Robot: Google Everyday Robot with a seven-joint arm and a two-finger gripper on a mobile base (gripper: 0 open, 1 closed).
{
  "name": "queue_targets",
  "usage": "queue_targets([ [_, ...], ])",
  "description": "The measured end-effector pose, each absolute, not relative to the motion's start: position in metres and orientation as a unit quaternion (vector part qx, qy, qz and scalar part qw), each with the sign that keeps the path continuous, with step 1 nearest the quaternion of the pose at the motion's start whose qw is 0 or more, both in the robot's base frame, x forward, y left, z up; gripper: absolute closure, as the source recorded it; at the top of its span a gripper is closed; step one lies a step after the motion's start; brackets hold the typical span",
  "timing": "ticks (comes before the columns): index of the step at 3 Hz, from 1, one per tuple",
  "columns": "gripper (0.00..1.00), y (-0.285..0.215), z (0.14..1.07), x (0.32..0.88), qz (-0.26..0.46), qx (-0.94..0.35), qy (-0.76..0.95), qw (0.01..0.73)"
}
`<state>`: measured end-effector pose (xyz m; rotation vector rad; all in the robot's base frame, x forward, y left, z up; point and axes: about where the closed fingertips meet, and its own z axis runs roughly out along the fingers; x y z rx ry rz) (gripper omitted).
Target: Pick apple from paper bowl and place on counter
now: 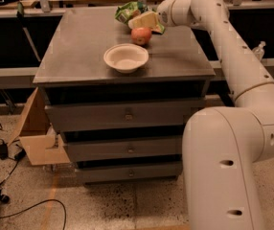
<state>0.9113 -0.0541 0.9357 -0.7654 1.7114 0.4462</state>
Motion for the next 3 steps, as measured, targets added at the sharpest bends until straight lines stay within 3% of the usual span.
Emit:
queue_targets([
  [2, 0.0, -0.155, 0.98, 0.864, 0.137, -0.257, 0.746, 0.599],
  [3, 0.0, -0.145, 0.958, 0.854, 0.142, -0.26, 0.759, 0.579],
])
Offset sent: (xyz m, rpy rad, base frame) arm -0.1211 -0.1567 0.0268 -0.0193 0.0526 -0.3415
